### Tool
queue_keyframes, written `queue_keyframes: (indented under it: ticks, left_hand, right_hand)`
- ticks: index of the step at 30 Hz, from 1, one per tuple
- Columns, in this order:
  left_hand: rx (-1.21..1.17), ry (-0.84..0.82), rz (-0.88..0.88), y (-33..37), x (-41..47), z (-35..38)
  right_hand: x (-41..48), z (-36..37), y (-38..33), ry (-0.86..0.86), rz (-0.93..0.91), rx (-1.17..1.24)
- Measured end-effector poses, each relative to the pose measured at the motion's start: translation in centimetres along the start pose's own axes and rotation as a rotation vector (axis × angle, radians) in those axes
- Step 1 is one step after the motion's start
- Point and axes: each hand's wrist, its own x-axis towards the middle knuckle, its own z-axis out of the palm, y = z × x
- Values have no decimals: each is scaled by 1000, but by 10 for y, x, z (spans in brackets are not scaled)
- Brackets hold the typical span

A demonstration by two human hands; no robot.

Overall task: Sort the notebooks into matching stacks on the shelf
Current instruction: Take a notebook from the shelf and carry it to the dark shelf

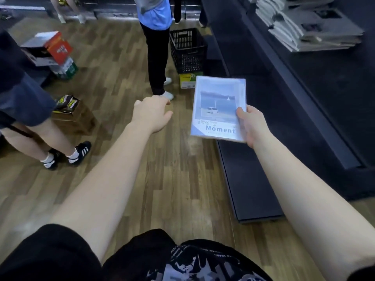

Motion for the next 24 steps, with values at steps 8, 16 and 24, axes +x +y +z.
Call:
queue_keyframes:
  ticks: [8,16,24]
  left_hand:
    - [20,5,155,14,133,12]
    - [34,16,453,79,265,3]
    - [-146,71,848,211,314,-2]
  right_hand:
    - [93,1,-18,118,9,35]
    - [153,-36,-55,369,-35,128]
    - [136,-126,-74,751,-101,291]
